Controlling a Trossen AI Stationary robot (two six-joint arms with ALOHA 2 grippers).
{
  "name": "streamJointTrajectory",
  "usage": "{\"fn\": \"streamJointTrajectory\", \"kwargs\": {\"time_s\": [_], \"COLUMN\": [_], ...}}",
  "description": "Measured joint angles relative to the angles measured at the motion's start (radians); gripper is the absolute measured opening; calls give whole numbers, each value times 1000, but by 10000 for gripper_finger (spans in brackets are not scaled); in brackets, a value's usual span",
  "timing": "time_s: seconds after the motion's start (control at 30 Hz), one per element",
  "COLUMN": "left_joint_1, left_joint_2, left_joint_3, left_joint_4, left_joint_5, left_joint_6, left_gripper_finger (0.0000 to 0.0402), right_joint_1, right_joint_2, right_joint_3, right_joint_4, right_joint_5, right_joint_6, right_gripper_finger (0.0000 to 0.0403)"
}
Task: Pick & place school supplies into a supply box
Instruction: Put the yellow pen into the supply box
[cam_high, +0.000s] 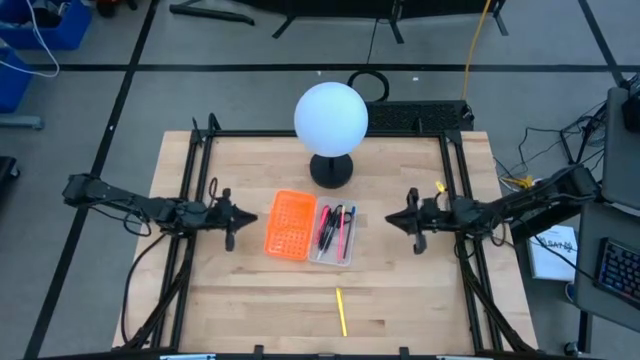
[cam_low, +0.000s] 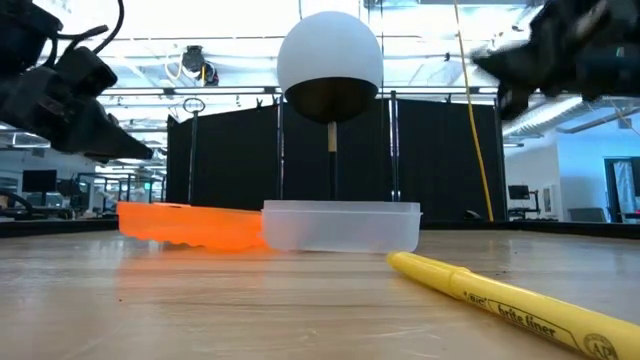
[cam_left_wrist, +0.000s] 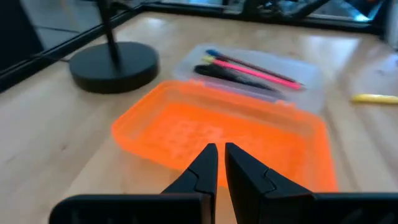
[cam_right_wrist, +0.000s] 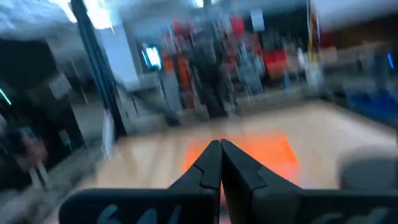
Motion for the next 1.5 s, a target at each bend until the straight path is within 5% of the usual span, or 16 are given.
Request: {"fn": "streamJointTrajectory", "kwargs": {"time_s": [0.37,0.5,0.83,1.17,1.33,1.5], "left_joint_1": [0,-6,-182,-214,-237,-236], "left_joint_2": [101,208,715,1273,1536,1748], "left_joint_3": [30,160,631,1161,1466,1761], "left_joint_4": [-17,-183,-254,-449,-500,-542], "left_joint_5": [-21,-158,-148,-16,26,94], "left_joint_6": [-230,-280,-67,-69,-50,135], "left_gripper_finger": [35,35,35,42,86,152], "right_joint_1": [10,10,9,9,9,8], "right_joint_2": [8,6,8,6,6,6], "right_joint_3": [-29,-30,-31,-32,-32,-32], "right_joint_4": [38,66,111,114,96,129], "right_joint_5": [-10,-55,-54,-54,-80,-78], "right_joint_6": [-66,-108,-210,-200,-200,-144], "right_gripper_finger": [0,0,0,0,0,0]}}
